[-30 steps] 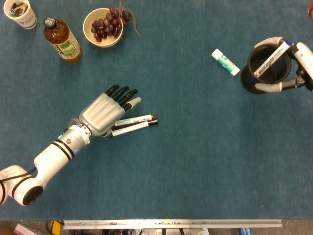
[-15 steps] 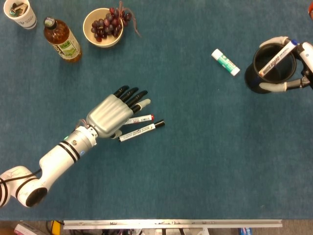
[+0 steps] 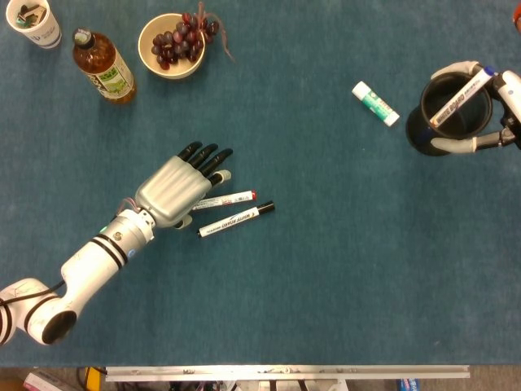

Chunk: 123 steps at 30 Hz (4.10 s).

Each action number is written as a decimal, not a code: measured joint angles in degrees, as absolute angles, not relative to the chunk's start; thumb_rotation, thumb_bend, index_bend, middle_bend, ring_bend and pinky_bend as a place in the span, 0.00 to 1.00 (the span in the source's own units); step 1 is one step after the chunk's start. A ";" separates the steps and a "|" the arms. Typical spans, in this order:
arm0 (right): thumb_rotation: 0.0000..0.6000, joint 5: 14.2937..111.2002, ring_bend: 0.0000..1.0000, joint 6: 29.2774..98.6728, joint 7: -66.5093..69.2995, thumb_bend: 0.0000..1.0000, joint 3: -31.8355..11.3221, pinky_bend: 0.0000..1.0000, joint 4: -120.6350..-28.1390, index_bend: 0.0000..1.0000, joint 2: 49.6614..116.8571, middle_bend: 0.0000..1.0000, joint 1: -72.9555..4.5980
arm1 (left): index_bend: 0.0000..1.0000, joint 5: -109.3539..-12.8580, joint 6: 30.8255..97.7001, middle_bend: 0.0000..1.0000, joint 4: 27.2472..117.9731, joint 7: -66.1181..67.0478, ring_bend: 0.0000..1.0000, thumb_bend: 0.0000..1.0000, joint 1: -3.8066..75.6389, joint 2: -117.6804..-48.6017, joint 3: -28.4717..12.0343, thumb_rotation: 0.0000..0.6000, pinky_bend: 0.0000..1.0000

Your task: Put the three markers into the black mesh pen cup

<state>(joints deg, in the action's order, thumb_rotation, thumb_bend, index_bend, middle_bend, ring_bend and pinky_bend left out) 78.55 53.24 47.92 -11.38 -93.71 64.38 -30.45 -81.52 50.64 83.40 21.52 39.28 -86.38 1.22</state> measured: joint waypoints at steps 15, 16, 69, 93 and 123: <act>1.00 78.33 0.34 53.33 48.00 0.31 -11.23 0.43 -93.56 0.47 64.36 0.43 -30.22 | 0.22 -78.95 50.28 0.03 78.52 22.00 0.01 0.15 39.41 -88.87 0.14 1.00 0.11; 1.00 78.33 0.34 53.36 47.98 0.31 -11.23 0.43 -93.59 0.47 64.37 0.43 -30.21 | 0.22 -78.78 50.42 0.03 78.18 22.02 0.01 0.15 39.38 -88.98 -0.02 1.00 0.11; 1.00 80.50 0.34 53.85 53.09 0.31 -10.54 0.43 -90.23 0.48 65.37 0.43 -30.09 | 0.43 -65.60 47.77 0.09 85.32 35.85 0.03 0.36 42.03 -88.16 -2.32 1.00 0.11; 1.00 80.74 0.34 54.04 53.66 0.31 -9.88 0.43 -89.67 0.48 65.35 0.43 -30.16 | 0.44 -61.19 48.98 0.09 84.92 36.61 0.03 0.36 43.64 -89.91 -0.99 1.00 0.11; 1.00 80.16 0.34 54.16 53.47 0.31 -9.88 0.43 -89.80 0.48 65.22 0.43 -29.97 | 0.44 -62.11 49.81 0.09 84.87 35.49 0.03 0.35 44.02 -89.89 0.32 1.00 0.12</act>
<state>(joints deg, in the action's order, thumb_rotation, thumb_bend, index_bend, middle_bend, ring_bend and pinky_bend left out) 80.16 54.16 53.47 -9.88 -89.80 65.22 -29.97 -62.11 49.81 84.87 35.49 44.02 -89.89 0.32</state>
